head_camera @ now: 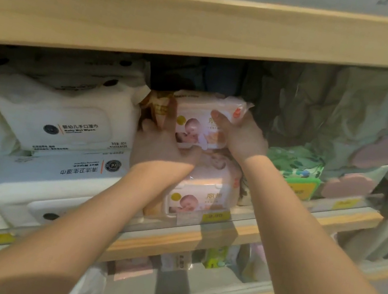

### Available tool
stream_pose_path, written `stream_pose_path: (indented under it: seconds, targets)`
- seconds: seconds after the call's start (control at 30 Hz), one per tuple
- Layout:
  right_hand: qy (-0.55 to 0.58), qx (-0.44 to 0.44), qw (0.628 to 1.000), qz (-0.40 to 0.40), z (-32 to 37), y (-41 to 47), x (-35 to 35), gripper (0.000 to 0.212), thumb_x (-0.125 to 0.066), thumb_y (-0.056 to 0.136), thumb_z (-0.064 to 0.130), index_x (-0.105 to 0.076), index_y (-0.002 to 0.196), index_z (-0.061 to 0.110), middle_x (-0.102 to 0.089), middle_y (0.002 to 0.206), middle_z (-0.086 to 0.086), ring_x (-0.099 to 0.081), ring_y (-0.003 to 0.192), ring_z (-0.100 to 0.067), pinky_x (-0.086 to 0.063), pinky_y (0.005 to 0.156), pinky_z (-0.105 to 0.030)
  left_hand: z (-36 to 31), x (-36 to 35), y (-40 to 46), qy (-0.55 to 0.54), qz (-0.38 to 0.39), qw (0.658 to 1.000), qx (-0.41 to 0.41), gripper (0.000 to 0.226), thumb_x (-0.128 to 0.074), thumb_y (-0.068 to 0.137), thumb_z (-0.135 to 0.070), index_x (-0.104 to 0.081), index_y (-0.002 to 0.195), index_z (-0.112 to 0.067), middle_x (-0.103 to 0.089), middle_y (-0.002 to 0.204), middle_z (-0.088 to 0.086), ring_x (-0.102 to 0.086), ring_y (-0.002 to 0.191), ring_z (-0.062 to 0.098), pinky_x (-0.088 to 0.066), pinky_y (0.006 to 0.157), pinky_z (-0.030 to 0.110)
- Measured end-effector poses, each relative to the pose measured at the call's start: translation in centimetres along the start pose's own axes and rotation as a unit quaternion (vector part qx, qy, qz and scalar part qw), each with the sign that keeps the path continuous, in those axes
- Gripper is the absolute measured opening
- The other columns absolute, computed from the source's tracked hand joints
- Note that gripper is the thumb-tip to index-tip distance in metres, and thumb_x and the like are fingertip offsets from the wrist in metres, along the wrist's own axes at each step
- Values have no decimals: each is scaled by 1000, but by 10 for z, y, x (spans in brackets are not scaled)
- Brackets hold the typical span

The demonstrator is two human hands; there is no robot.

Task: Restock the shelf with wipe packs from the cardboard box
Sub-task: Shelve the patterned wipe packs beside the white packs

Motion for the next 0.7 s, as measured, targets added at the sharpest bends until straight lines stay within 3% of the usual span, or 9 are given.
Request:
stream_pose_path:
  seconds: [0.13,0.2,0.3,0.57,0.7]
  targets:
    - [43,16,999,19,0,-6,7,73,-50,82,66,-37,138,21,-55,131,-3,-53,117,-27,-40,101,-43,1,-2,-7,11,-11,1000,-10,97,-53,80,-53,13,147,-31,-33,131,21,-40,118,36,-38,94,39]
    - [72,35,996,35,-1,-11,11,72,-61,79,60,-39,135,21,-56,128,-1,-55,111,-21,-44,93,-36,0,-4,-8,30,-22,999,-18,97,-51,81,-54,15,147,-29,-33,133,23,-39,120,37,-37,96,41]
    - [23,62,997,38,-5,-14,12,77,-74,74,46,-36,133,15,-55,129,-4,-55,112,-23,-42,83,-28,-1,-7,-9,58,-24,998,-10,93,-47,84,-54,15,147,-27,-28,143,27,-30,131,40,-31,103,43]
    - [4,58,998,40,-9,-1,5,71,-74,75,42,-38,132,17,-58,126,-3,-56,111,-23,-44,87,-33,-7,-20,-14,85,-63,994,8,92,-46,84,-50,15,148,-24,-34,136,31,-35,123,39,-30,101,41]
    - [-8,46,997,54,-8,-5,7,76,-73,75,43,-35,134,14,-56,129,-6,-55,114,-25,-45,90,-36,-9,-16,-16,97,-32,995,9,96,-51,84,-48,17,147,-24,-33,137,30,-35,125,40,-28,103,42]
Point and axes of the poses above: each hand's wrist, its own y-axis towards the middle knuckle, its own x-axis out of the back of the hand, z = x × y, the point moved 1 cm from there along y, towards the middle knuckle
